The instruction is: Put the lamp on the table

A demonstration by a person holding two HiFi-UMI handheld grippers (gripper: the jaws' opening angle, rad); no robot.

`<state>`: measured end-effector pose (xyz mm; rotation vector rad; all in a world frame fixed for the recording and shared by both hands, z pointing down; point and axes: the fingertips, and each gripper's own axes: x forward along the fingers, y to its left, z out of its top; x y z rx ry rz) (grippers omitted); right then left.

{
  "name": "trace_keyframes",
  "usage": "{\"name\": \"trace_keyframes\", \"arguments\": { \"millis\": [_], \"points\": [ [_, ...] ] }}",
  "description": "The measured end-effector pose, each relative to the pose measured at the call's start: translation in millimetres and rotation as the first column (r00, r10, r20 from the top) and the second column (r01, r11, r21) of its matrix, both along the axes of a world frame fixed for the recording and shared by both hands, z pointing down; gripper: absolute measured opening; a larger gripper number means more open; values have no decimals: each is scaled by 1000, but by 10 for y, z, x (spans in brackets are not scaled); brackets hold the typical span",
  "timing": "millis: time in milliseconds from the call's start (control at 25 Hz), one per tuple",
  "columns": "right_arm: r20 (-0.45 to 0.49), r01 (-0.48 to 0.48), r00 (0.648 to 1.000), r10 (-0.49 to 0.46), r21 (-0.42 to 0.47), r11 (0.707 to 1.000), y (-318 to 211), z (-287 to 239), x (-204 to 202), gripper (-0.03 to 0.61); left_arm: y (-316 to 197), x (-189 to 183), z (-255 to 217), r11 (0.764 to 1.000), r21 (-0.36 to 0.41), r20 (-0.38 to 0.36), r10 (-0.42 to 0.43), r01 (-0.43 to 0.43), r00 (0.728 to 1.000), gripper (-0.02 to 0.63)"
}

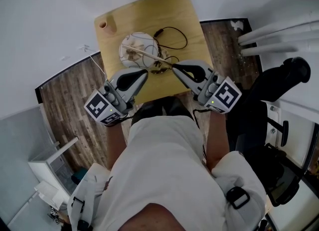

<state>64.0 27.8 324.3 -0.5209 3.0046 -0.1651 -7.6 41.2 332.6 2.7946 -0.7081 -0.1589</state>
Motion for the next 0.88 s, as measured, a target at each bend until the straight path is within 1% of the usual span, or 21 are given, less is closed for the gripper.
{"name": "trace_keyframes", "arguments": {
  "millis": [200,440,600,720,880],
  "points": [
    [-37,45,998,-45,-7,999,79,-191,-125,-2,-47,-60,-183,999,32,-6,-35,36,999,0],
    [-26,63,998,-63,-8,998,98,-289,-184,-2,-42,-84,-270,997,43,-3,-60,61,998,0],
    [-7,41,999,-41,30,999,13,-344,-221,-2,-48,-94,-290,996,42,-6,-74,74,997,0],
    [9,26,1000,-26,14,1000,-12,-324,-257,-2,-37,-95,-282,996,36,-9,-80,80,997,0],
    [13,31,999,-31,-3,1000,-9,-267,-306,-2,-41,-107,-263,996,33,-13,-87,87,996,0]
  ]
}}
